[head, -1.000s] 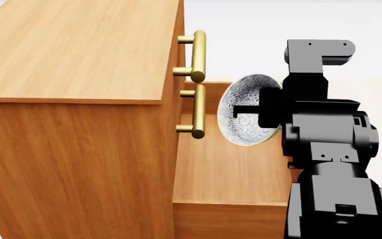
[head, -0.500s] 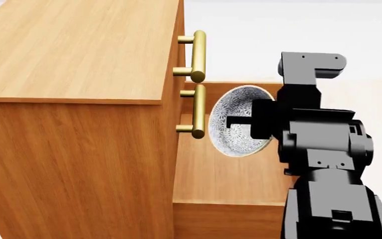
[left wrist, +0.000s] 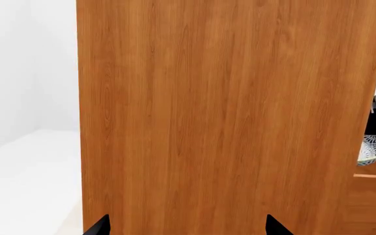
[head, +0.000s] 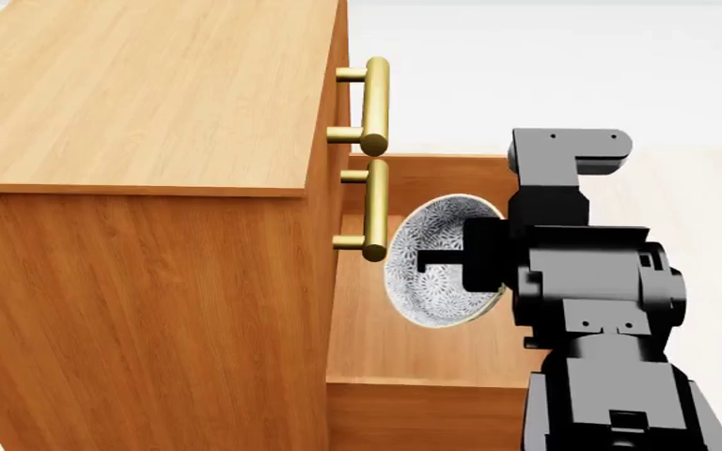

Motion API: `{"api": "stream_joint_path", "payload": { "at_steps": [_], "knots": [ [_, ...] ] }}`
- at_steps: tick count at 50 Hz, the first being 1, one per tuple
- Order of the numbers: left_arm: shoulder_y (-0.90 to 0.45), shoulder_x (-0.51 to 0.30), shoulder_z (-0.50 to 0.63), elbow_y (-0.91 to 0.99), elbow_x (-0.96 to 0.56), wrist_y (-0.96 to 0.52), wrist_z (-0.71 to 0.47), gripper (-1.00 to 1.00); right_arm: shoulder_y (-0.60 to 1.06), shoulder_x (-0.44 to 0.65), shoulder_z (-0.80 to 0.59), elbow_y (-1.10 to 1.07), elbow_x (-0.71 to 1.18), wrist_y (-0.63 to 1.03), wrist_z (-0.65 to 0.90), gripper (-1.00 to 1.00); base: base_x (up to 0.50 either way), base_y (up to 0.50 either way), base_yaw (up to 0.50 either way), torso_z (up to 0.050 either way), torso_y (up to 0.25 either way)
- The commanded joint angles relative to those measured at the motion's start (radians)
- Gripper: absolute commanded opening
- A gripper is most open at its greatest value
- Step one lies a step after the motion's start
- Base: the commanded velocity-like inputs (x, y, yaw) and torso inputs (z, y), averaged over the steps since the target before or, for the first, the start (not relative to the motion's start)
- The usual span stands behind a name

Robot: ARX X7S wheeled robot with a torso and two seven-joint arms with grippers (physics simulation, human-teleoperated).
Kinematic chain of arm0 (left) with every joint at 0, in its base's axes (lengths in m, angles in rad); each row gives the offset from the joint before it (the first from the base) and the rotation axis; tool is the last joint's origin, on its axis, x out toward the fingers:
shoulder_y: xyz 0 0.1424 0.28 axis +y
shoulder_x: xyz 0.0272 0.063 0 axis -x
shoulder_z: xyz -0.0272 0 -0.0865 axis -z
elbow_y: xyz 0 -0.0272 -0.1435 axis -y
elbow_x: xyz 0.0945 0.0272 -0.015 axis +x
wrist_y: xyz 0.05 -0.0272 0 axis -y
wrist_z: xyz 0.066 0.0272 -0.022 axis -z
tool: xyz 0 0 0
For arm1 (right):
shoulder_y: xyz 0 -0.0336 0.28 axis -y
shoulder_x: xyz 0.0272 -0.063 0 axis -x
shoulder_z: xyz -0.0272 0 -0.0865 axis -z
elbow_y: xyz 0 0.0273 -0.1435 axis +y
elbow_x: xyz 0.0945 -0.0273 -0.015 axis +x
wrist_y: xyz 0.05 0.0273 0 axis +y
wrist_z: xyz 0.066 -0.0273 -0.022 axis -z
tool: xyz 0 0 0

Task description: Put the bowl in the bottom drawer of the cabinet and close it.

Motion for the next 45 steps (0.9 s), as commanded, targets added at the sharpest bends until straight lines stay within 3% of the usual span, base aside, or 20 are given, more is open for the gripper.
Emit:
{"api": "stream_joint_path", "payload": {
  "at_steps": [1, 45],
  "knots": [
    [-0.002, -0.003, 0.001, 0.004, -0.004, -0.003, -0.002, 1.0, -0.005, -0.007, -0.005, 0.0, 0.005, 0.007, -0.011, -1.0, 0.0, 0.0, 0.0, 0.0, 0.0],
    [-0.004, 0.003, 0.011, -0.026, 0.003, 0.027, -0.002, 1.0, 0.007, -0.011, 0.057, 0.0, 0.008, 0.136, -0.074, -1.0, 0.0, 0.0, 0.0, 0.0, 0.0]
  ]
}}
